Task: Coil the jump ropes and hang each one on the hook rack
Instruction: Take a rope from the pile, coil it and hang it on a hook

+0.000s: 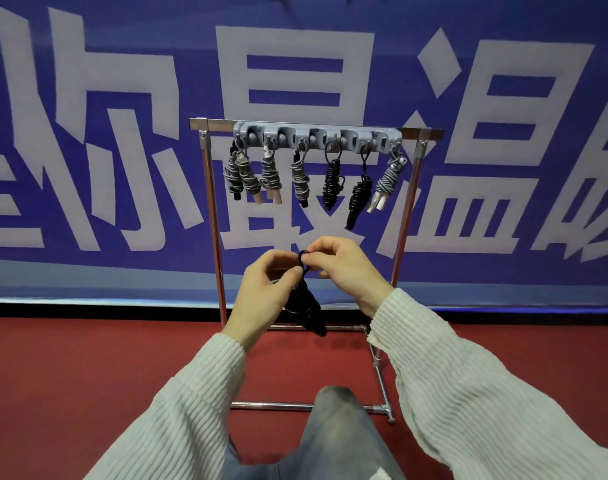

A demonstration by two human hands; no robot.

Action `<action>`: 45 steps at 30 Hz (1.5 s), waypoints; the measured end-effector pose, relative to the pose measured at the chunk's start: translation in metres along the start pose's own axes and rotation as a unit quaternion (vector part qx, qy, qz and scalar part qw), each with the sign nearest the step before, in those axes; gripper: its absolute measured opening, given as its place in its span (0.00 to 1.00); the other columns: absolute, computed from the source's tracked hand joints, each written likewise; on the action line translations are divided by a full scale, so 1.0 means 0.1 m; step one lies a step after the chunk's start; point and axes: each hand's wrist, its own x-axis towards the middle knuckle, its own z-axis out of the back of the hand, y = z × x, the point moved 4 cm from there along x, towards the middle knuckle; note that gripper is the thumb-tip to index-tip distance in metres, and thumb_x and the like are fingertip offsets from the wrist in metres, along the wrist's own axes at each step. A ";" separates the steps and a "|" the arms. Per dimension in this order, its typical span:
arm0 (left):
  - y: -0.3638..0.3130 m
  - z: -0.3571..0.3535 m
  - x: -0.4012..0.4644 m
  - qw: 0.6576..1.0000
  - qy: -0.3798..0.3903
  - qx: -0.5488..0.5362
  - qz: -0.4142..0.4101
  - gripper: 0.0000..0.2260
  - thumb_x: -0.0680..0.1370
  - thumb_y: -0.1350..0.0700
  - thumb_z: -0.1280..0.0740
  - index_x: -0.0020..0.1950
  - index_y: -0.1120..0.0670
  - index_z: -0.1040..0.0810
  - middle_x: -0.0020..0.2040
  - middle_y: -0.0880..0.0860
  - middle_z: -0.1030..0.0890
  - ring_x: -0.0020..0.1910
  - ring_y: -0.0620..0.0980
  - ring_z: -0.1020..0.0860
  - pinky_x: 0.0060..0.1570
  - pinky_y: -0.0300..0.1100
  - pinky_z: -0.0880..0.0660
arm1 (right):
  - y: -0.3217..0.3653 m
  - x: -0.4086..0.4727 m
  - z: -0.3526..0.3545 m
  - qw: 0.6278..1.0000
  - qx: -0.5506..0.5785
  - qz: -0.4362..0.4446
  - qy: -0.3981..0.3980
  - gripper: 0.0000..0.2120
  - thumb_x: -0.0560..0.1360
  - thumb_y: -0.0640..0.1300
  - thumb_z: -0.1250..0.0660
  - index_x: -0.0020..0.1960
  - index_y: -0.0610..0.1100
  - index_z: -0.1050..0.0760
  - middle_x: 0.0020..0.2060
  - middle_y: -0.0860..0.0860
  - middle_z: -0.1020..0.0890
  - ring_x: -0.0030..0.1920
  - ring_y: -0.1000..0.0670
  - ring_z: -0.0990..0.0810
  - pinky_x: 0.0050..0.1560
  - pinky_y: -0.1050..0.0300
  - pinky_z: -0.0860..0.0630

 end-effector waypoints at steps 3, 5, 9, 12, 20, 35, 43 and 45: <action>-0.05 -0.05 0.12 1.000 -0.006 -0.005 0.005 0.05 0.80 0.59 0.31 0.55 0.53 0.18 0.50 0.50 0.15 0.51 0.48 0.17 0.49 0.40 0.21 | 0.01 0.05 0.05 1.000 0.010 -0.002 -0.009 0.06 0.78 0.41 0.30 0.42 0.48 0.21 0.41 0.49 0.18 0.44 0.53 0.20 0.46 0.60 0.26; -0.08 -0.09 0.17 1.000 -0.006 -0.002 0.013 0.05 0.81 0.59 0.32 0.55 0.52 0.19 0.49 0.49 0.15 0.47 0.45 0.18 0.42 0.34 0.24 | 0.00 0.09 0.08 1.000 0.009 -0.007 -0.010 0.08 0.78 0.40 0.30 0.42 0.48 0.21 0.40 0.50 0.18 0.44 0.52 0.21 0.45 0.60 0.26; -0.14 -0.15 0.27 1.000 0.011 0.012 0.017 0.04 0.81 0.59 0.32 0.53 0.51 0.19 0.47 0.48 0.15 0.43 0.43 0.19 0.36 0.31 0.26 | 0.03 0.17 0.15 1.000 -0.003 -0.016 -0.008 0.07 0.78 0.39 0.30 0.42 0.48 0.21 0.41 0.47 0.18 0.44 0.51 0.21 0.45 0.59 0.26; -0.17 -0.16 0.38 1.000 0.013 0.014 0.014 0.05 0.81 0.60 0.32 0.52 0.52 0.18 0.47 0.49 0.15 0.43 0.43 0.19 0.37 0.32 0.25 | 0.05 0.26 0.21 1.000 -0.005 -0.024 -0.013 0.05 0.78 0.40 0.30 0.43 0.46 0.21 0.41 0.46 0.18 0.44 0.51 0.21 0.45 0.59 0.26; -0.29 -0.21 0.88 0.997 0.055 0.061 0.002 0.04 0.81 0.53 0.31 0.51 0.53 0.18 0.45 0.51 0.14 0.41 0.45 0.19 0.42 0.40 0.25 | 0.18 0.57 0.39 1.000 -0.003 -0.025 -0.008 0.04 0.76 0.37 0.32 0.46 0.42 0.18 0.41 0.48 0.17 0.44 0.54 0.20 0.44 0.63 0.24; -0.59 -0.30 1.95 0.993 0.040 0.106 -0.023 0.06 0.79 0.49 0.32 0.46 0.51 0.22 0.43 0.53 0.15 0.44 0.58 0.17 0.48 0.61 0.19 | 0.29 1.60 0.77 0.992 -0.038 0.046 -0.113 0.02 0.76 0.42 0.28 0.48 0.48 0.19 0.39 0.50 0.16 0.41 0.49 0.18 0.49 0.49 0.19; -0.50 -0.43 2.33 0.993 0.024 0.103 -0.046 0.04 0.79 0.52 0.33 0.46 0.51 0.24 0.42 0.54 0.17 0.44 0.59 0.18 0.48 0.61 0.19 | 0.10 1.83 0.76 0.991 0.033 0.044 -0.119 0.07 0.81 0.44 0.33 0.48 0.45 0.18 0.40 0.52 0.15 0.42 0.58 0.18 0.45 0.61 0.22; -0.47 -0.47 2.42 0.991 0.025 0.118 -0.052 0.05 0.79 0.51 0.33 0.45 0.50 0.24 0.41 0.51 0.18 0.43 0.54 0.18 0.50 0.58 0.19 | 0.04 1.86 0.81 0.990 0.064 0.040 -0.116 0.06 0.81 0.42 0.33 0.48 0.46 0.18 0.40 0.51 0.15 0.43 0.57 0.18 0.47 0.55 0.20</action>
